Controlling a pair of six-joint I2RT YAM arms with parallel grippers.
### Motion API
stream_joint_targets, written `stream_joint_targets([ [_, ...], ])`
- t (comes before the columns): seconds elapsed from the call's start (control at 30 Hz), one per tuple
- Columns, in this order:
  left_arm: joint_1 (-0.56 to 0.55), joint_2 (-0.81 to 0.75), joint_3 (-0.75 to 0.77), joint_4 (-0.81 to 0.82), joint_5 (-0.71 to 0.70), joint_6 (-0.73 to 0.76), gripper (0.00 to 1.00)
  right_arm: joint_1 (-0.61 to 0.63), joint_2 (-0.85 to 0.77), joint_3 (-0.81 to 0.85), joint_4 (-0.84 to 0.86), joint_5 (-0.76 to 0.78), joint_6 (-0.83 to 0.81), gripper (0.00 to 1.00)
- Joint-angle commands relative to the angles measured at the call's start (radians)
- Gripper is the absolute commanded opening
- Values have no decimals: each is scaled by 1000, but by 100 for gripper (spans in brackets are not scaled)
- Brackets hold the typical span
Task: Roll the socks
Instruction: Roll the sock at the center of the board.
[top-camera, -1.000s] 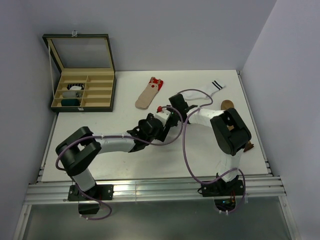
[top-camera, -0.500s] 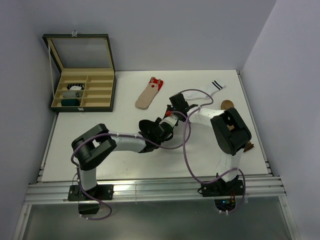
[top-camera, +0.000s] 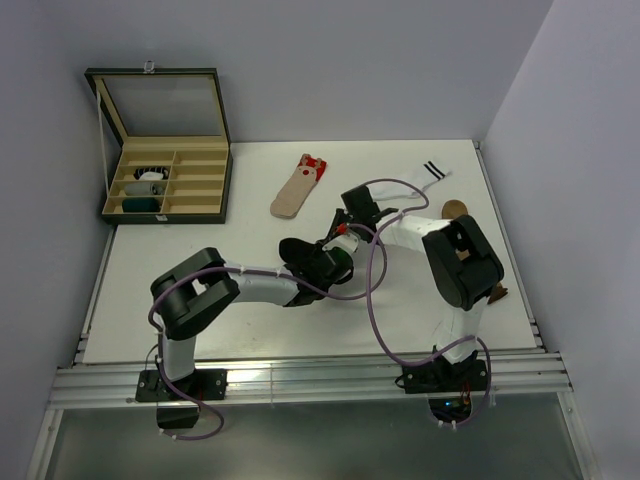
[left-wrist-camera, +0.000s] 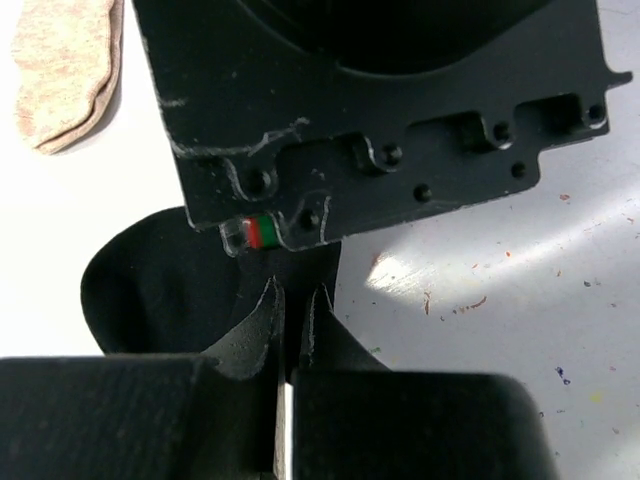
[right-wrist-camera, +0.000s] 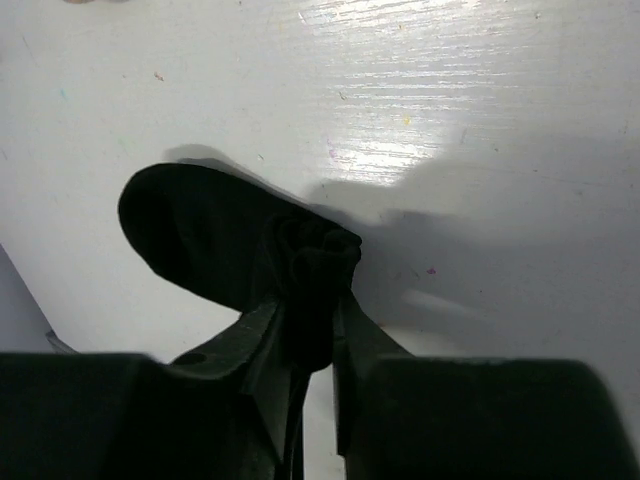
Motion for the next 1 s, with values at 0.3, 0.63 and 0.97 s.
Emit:
stream_joint_targets([
  [0.3, 58, -79, -25, -80, 236, -75, 1, -78, -264, -110, 145, 50, 64, 66],
  [0.63, 198, -145, -38, -89, 506, -219, 1, -114, -326, -195, 177, 128, 66, 68],
  [0.97, 259, -186, -58, -130, 606, -278, 1, -116, -274, -189, 208, 55, 21, 64],
])
